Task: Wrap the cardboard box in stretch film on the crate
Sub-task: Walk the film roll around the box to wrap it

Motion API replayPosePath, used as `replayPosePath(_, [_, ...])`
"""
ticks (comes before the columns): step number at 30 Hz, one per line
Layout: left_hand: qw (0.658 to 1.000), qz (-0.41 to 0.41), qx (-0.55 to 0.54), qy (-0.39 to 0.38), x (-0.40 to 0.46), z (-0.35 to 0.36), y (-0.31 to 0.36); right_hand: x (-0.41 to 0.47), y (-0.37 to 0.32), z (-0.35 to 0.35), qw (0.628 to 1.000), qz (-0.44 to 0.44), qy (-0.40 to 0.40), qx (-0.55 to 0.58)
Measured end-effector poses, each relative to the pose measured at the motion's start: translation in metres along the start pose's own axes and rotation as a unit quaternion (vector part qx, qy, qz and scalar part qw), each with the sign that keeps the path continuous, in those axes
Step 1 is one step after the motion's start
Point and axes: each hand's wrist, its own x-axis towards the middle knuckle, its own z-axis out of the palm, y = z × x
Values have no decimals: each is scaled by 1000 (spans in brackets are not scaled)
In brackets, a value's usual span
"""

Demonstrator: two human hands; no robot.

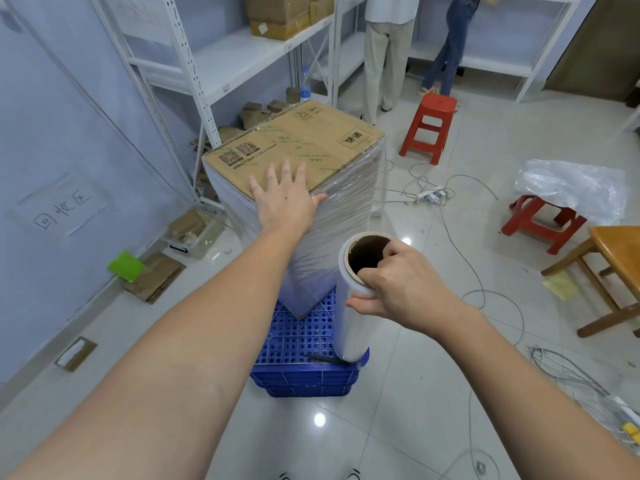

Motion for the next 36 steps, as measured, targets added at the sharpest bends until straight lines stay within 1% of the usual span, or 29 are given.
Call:
replayPosePath(9, [1000, -4, 2, 0, 1, 1, 0, 4, 6, -11, 1000, 11, 14, 16])
replayPosePath(14, [1000, -4, 3, 0, 1, 1, 1, 6, 1, -13, 1000, 6, 2, 15])
replayPosePath(18, [1000, -5, 1, 0, 2, 1, 1, 10, -12, -11, 999, -15, -25, 40])
replayPosePath(20, [1000, -5, 1, -1, 2, 0, 1, 10, -21, -7, 997, -41, -50, 47])
replayPosePath(22, [1000, -4, 0, 1, 2, 1, 1, 9, -27, -4, 995, -66, -58, 40])
replayPosePath(28, [1000, -4, -2, 0, 0, 0, 1, 11, -28, -14, 992, -80, -91, 32])
replayPosePath(30, [1000, -6, -7, -3, 0, -2, 2, 11, -31, -17, 993, -74, -95, 21])
replayPosePath(36, [999, -4, -42, -13, -2, -10, -1, 9, -54, -30, 991, -7, -132, -3])
